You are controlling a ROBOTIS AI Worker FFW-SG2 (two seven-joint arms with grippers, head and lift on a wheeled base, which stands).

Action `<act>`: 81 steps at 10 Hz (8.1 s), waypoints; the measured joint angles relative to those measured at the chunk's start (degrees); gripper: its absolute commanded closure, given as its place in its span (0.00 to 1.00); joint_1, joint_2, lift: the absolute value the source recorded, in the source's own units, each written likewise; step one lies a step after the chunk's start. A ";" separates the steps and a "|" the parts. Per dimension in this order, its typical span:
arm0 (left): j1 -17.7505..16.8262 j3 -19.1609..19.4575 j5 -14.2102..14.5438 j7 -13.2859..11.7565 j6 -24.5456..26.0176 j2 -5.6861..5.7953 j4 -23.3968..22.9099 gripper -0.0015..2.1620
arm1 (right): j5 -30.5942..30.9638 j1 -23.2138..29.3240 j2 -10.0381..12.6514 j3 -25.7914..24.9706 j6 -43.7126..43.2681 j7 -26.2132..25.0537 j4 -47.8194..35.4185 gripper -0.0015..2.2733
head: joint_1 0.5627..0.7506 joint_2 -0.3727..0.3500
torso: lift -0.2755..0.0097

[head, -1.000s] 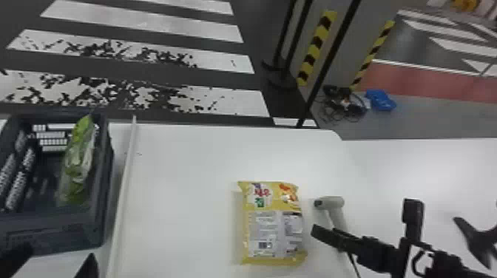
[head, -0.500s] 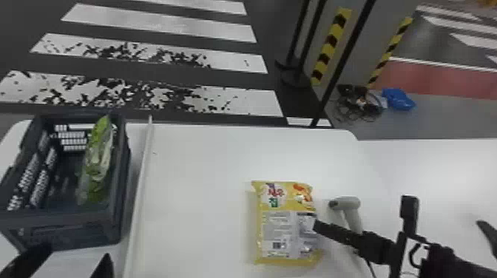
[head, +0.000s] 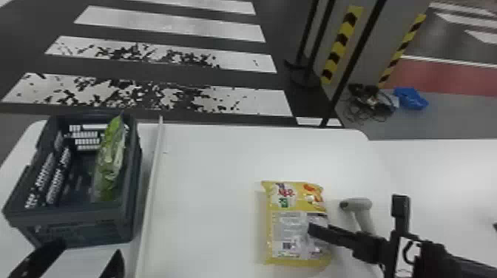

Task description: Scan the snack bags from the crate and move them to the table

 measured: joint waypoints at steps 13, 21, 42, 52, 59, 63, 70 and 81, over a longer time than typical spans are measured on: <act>-3.34 -0.89 0.09 0.44 2.47 0.12 1.99 0.04 | -3.21 -1.14 -2.52 -11.95 14.01 -3.55 -12.16 0.99 | 0.70 0.12 | 0.63; -3.39 -0.37 0.88 0.17 2.28 0.11 2.34 0.04 | -3.62 -10.19 -11.58 -19.17 -2.55 -16.90 12.16 0.99 | 0.70 0.03 | 0.63; -4.75 -1.28 1.05 0.09 2.46 0.20 1.72 0.04 | -8.05 -0.66 -4.51 -13.54 -19.07 -43.14 1.67 0.04 | 0.70 0.03 | 0.63; -5.32 -2.05 1.23 0.21 2.53 0.55 1.78 0.04 | 5.33 24.27 9.47 5.59 -49.23 -42.67 -24.85 0.04 | 0.70 0.15 | 0.63; -3.47 -3.14 0.94 2.16 0.92 0.08 0.18 0.04 | 14.34 33.92 11.39 21.10 -71.69 -48.66 -23.42 0.04 | 0.70 0.36 | 0.63; -1.68 -5.82 -2.48 9.33 1.75 0.31 -4.92 0.04 | 16.61 34.31 11.97 25.85 -78.32 -49.66 -18.66 0.04 | 0.70 0.44 | 0.63; -10.77 0.51 0.92 9.93 16.16 -1.87 -8.04 0.04 | 17.25 33.33 8.33 27.38 -75.03 -49.57 -19.25 0.04 | 0.70 0.57 | 0.63; -36.00 -3.48 4.64 10.05 23.56 -3.94 10.91 0.09 | 20.17 35.98 6.00 27.86 -71.24 -49.21 -21.93 0.04 | 0.70 0.56 | 0.63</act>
